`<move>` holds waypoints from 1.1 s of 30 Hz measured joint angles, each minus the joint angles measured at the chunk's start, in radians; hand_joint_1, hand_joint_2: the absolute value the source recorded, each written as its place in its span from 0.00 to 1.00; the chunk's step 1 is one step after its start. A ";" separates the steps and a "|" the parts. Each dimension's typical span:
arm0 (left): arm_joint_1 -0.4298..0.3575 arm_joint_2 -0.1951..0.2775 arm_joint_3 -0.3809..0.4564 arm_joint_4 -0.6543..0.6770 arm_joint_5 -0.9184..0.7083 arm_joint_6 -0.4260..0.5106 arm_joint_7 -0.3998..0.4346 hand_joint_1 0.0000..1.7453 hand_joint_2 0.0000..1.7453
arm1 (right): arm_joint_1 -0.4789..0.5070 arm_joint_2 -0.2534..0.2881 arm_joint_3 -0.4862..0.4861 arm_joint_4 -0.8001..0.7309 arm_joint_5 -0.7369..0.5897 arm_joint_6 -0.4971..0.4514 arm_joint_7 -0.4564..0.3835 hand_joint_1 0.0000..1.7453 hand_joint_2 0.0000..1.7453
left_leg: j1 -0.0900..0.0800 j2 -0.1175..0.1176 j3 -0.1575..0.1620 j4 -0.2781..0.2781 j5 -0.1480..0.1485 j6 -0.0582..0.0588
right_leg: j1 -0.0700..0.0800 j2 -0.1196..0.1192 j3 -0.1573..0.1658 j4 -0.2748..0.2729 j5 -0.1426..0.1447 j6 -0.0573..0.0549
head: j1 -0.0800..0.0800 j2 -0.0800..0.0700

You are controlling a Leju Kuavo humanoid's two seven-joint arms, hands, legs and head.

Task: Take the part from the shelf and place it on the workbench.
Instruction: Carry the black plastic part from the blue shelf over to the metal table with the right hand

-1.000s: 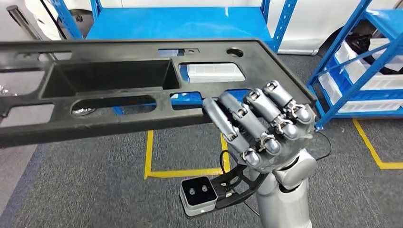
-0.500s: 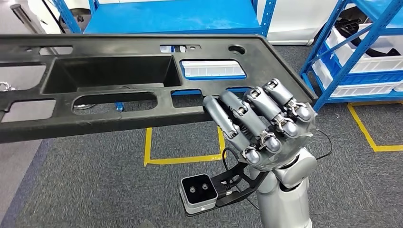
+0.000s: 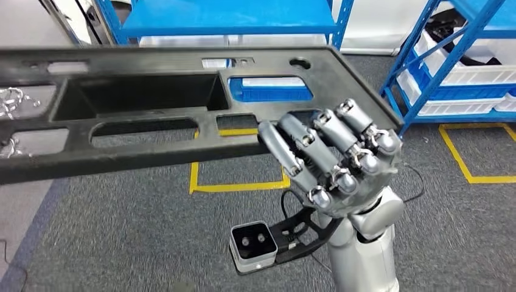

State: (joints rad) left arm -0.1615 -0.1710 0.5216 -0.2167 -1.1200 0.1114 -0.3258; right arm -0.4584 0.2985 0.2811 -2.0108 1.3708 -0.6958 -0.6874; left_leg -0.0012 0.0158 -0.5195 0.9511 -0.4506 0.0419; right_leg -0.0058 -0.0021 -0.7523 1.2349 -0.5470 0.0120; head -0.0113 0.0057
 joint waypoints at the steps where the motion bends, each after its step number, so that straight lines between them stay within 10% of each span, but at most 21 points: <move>1: 0.001 -0.001 0.000 0.000 0.000 0.000 0.000 0.00 1.00 | 0.000 -0.001 0.000 0.001 0.000 0.000 0.000 1.00 1.00 | 0.001 0.001 -0.022 0.004 0.014 -0.002 | -0.004 0.000 0.001 0.051 -0.001 0.005 | 0.000 0.000; 4: 0.001 -0.003 0.000 0.000 0.000 0.000 0.001 0.00 1.00 | 0.000 -0.003 0.000 0.004 0.000 0.000 0.000 1.00 1.00 | 0.008 0.002 -0.091 0.028 0.048 -0.016 | -0.017 0.000 0.085 0.034 0.076 0.018 | 0.000 0.000; 8: 0.002 -0.005 0.000 0.000 0.002 0.004 0.003 0.00 1.00 | -0.005 -0.002 0.000 0.008 -0.001 0.000 0.000 1.00 1.00 | 0.010 0.000 -0.148 0.072 0.074 -0.043 | -0.014 0.004 0.251 -0.195 0.001 0.011 | 0.000 0.000; 11: 0.003 -0.006 0.000 0.000 0.005 0.006 0.004 0.00 1.00 | -0.008 -0.001 0.000 0.014 -0.007 0.000 0.000 1.00 1.00 | 0.017 -0.003 -0.167 0.087 0.070 -0.063 | -0.011 0.002 0.233 -0.208 0.015 -0.017 | -0.001 0.000; 16: 0.004 -0.007 0.000 0.000 0.005 0.010 0.005 0.00 1.00 | -0.010 0.002 0.000 0.029 -0.033 0.000 0.003 1.00 1.00 | 0.021 -0.006 -0.218 0.331 -0.117 -0.072 | -0.002 -0.005 0.165 -0.210 0.077 -0.042 | -0.002 0.000; 18: 0.004 -0.008 0.000 0.001 0.003 0.012 0.005 0.00 1.00 | -0.009 0.002 0.001 0.038 -0.043 0.000 0.004 1.00 1.00 | 0.021 -0.007 -0.183 0.346 -0.078 -0.066 | 0.004 -0.005 0.130 -0.208 0.102 -0.043 | -0.002 0.000; 20: 0.001 -0.008 0.000 0.001 0.004 0.010 0.004 0.00 1.00 | -0.008 0.002 0.001 0.050 -0.056 0.000 0.001 1.00 1.00 | 0.016 -0.008 -0.083 0.241 -0.045 -0.053 | 0.008 -0.003 0.100 -0.206 0.128 -0.041 | -0.002 0.000; 23: -0.005 -0.007 0.000 0.000 0.007 0.007 0.002 0.00 1.00 | -0.008 0.001 0.002 0.067 -0.070 0.000 0.000 1.00 1.00 | 0.002 -0.009 0.057 0.047 -0.086 -0.032 | 0.008 -0.005 0.083 -0.208 0.159 -0.029 | -0.002 0.000; 26: -0.004 -0.008 0.000 0.000 0.008 0.006 0.002 0.00 1.00 | -0.009 -0.002 0.007 0.086 -0.081 0.000 0.000 1.00 1.00 | -0.002 -0.006 0.052 0.011 -0.060 -0.018 | 0.004 -0.006 0.074 -0.214 0.170 -0.012 | -0.001 0.000; 31: -0.003 -0.009 0.001 0.000 0.010 0.006 0.004 0.00 1.00 | -0.008 -0.020 0.020 0.113 -0.078 0.000 0.000 1.00 1.00 | 0.001 -0.002 -0.020 0.009 0.007 0.003 | -0.001 -0.002 0.014 0.013 -0.022 0.003 | -0.001 0.000; 33: -0.002 -0.009 0.001 0.000 0.011 0.006 0.007 0.00 1.00 | -0.008 -0.027 0.023 0.123 -0.076 0.000 0.000 1.00 1.00 | 0.002 -0.001 -0.060 0.021 0.027 -0.001 | -0.005 -0.002 0.034 0.056 0.014 0.007 | -0.001 0.000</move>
State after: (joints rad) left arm -0.1636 -0.1801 0.5226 -0.2167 -1.1090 0.1178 -0.3191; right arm -0.4668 0.2718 0.3042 -1.8873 1.2947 -0.6958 -0.6872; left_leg 0.0004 0.0146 -0.5793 0.9720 -0.4233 0.0408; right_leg -0.0105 -0.0039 -0.7178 1.2908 -0.5326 0.0194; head -0.0121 0.0057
